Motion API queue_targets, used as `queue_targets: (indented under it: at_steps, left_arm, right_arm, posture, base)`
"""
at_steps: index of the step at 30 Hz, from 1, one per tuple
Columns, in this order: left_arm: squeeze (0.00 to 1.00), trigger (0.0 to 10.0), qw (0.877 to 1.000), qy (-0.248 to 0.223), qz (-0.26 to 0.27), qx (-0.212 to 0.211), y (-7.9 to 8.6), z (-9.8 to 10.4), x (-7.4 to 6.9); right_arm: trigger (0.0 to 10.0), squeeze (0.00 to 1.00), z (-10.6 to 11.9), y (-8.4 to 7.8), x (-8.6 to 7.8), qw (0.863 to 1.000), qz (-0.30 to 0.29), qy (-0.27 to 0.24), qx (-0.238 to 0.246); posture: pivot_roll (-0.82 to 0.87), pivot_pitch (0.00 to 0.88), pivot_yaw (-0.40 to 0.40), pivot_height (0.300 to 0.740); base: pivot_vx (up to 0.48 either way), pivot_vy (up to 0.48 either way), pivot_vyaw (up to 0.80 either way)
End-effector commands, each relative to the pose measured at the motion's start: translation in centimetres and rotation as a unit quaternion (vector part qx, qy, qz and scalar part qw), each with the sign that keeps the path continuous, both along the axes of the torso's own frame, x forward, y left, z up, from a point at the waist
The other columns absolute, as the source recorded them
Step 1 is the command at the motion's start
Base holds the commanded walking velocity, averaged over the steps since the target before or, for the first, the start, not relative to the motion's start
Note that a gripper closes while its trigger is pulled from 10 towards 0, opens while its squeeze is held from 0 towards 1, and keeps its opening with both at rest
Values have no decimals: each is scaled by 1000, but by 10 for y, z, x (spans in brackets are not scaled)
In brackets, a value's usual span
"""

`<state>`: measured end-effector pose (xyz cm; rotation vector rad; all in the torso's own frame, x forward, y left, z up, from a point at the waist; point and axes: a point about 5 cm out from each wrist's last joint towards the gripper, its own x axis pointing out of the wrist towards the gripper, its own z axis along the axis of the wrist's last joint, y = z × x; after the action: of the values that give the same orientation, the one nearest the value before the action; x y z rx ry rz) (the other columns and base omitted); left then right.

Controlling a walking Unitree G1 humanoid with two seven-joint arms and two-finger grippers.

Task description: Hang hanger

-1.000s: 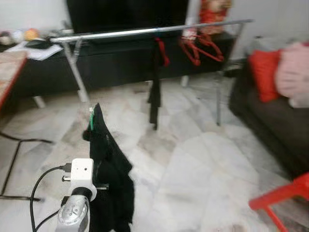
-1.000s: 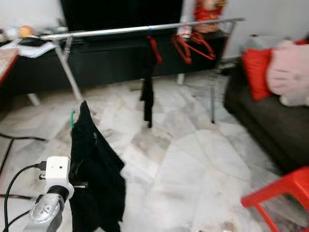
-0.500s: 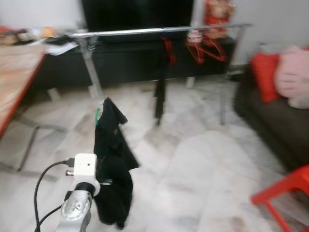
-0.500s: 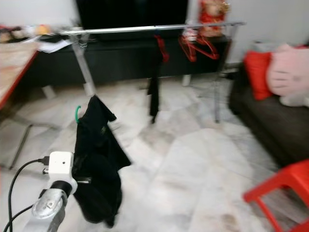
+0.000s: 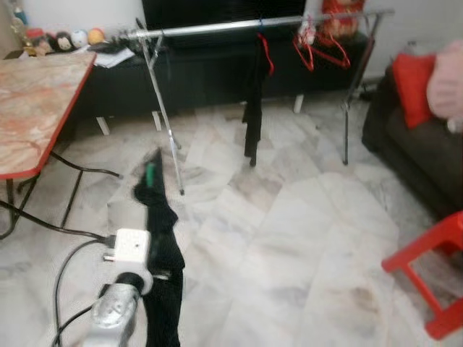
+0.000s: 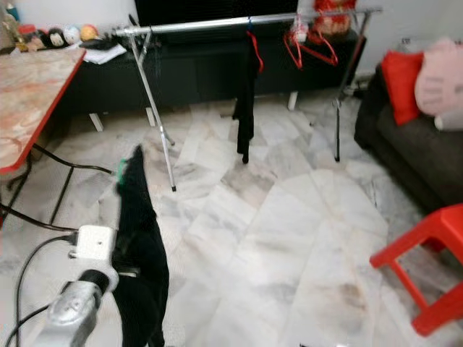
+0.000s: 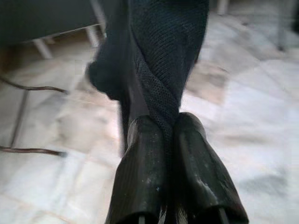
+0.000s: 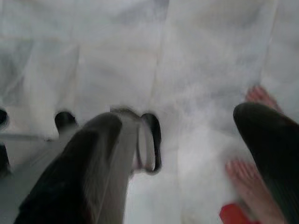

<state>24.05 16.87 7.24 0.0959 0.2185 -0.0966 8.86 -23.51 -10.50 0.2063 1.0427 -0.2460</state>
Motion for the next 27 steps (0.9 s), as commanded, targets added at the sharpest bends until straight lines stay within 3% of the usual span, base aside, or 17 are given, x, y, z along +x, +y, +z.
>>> queue_targets:
  at_steps: [1, 2, 9, 15, 17, 18, 19, 20, 21, 22, 23, 25, 27]
  left_arm:
    - [0, 10000, 999, -34, -31, -1, -5, 21, 7]
    - [0, 10000, 998, -24, -66, -2, -11, 23, 7]
    - [0, 10000, 985, 2, -172, 8, -31, 33, 7]
    - [0, 10000, 970, 20, -240, 30, -45, 43, 9]
    - [0, 10000, 963, 25, -266, 31, -49, 49, 9]
    - [0, 10000, 963, 25, -266, 31, -49, 49, 9]
    - [0, 10000, 961, 27, -275, 29, -50, 52, 8]
    - [0, 10000, 961, 27, -275, 29, -50, 52, 8]
    - [0, 10000, 956, 24, -292, 27, -54, 56, 8]
    - [0, 10000, 945, 18, -327, 21, -62, 63, 7]
    - [0, 10000, 945, 18, -327, 21, -62, 63, 7]
    - [0, 10000, 931, 14, -364, 1, -73, 70, 6]
    - [0, 10000, 929, 14, -370, -4, -75, 72, 6]
  right_arm:
    - [10000, 0, 2, 0, 6, 1000, 18, -16, -7]
    - [10000, 0, 4, 0, 9, 999, 38, -29, -14]
    - [10000, 0, 10, 1, 20, 991, 107, -74, -40]
    - [10000, 0, 16, 5, 28, 979, 161, -117, -49]
    - [10000, 0, 27, 10, 50, 962, 205, -167, -63]
    - [10000, 0, 27, 10, 50, 962, 205, -167, -63]
    - [10000, 0, 49, 19, 95, 939, 228, -248, -70]
    - [10000, 0, 49, 19, 95, 939, 228, -248, -70]
    - [10000, 0, 78, 27, 134, 906, 253, -332, -71]
    - [10000, 0, 120, 40, 169, 851, 288, -434, -63]
    - [10000, 0, 120, 40, 169, 851, 288, -434, -63]
    - [10000, 0, 143, 46, 174, 813, 317, -483, -67]
    - [10000, 0, 147, 47, 175, 808, 319, -492, -67]
  posture:
    - [15, 0, 4, 740]
    - [16, 0, 5, 740]
    - [3, 0, 9, 740]
    - [-1, 0, 10, 740]
    - [-3, 0, 11, 740]
    - [-3, 0, 11, 740]
    - [-10, 0, 12, 740]
    - [-10, 0, 12, 740]
    - [-10, 0, 12, 740]
    - [-12, 0, 11, 740]
    - [-12, 0, 11, 740]
    - [-31, 0, 11, 740]
    - [-31, 0, 11, 740]
  base:
    - [0, 0, 0]
    - [0, 0, 0]
    - [0, 0, 0]
    - [0, 0, 0]
    - [0, 0, 0]
    - [0, 0, 0]
    - [0, 0, 0]
    - [0, 0, 0]
    - [0, 0, 0]
    - [0, 0, 0]
    - [0, 0, 0]
    - [0, 0, 0]
    - [0, 0, 0]
